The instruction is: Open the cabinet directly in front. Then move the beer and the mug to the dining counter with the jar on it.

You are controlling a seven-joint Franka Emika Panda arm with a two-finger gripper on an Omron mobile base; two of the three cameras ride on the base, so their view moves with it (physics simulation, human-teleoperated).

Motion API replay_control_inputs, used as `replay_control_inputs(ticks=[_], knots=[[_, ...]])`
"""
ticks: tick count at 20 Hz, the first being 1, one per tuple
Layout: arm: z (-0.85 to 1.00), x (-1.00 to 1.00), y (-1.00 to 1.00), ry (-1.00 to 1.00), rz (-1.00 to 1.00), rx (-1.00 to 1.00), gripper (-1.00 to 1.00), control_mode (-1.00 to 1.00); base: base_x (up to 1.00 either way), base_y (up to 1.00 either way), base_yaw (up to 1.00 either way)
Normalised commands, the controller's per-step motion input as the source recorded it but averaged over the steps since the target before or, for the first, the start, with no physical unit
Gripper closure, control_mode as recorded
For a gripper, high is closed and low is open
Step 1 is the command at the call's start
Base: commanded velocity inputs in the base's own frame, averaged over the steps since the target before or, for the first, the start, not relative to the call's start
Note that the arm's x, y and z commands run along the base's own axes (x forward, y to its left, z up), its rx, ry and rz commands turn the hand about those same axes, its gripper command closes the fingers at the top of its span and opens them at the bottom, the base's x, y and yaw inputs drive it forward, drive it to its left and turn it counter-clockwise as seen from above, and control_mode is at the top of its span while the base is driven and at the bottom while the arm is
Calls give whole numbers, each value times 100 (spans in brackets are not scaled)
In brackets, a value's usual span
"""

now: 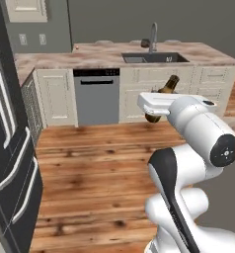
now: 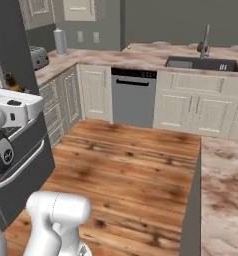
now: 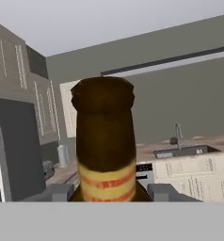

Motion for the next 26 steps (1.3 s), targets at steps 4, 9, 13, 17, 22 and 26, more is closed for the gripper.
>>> replay_control_inputs(ticks=[4,9,13,17,22,26], knots=[[0,0,0,0,0,0,100,100,100,-12,0],[0,0,0,0,0,0,100,100,100,-4,0],[0,0,0,0,0,0,100,100,100,-17,0],[0,0,0,0,0,0,100,100,100,-24,-3],[0,0,0,0,0,0,100,100,100,-41,0],[0,0,0,0,0,0,100,100,100,-46,-1]])
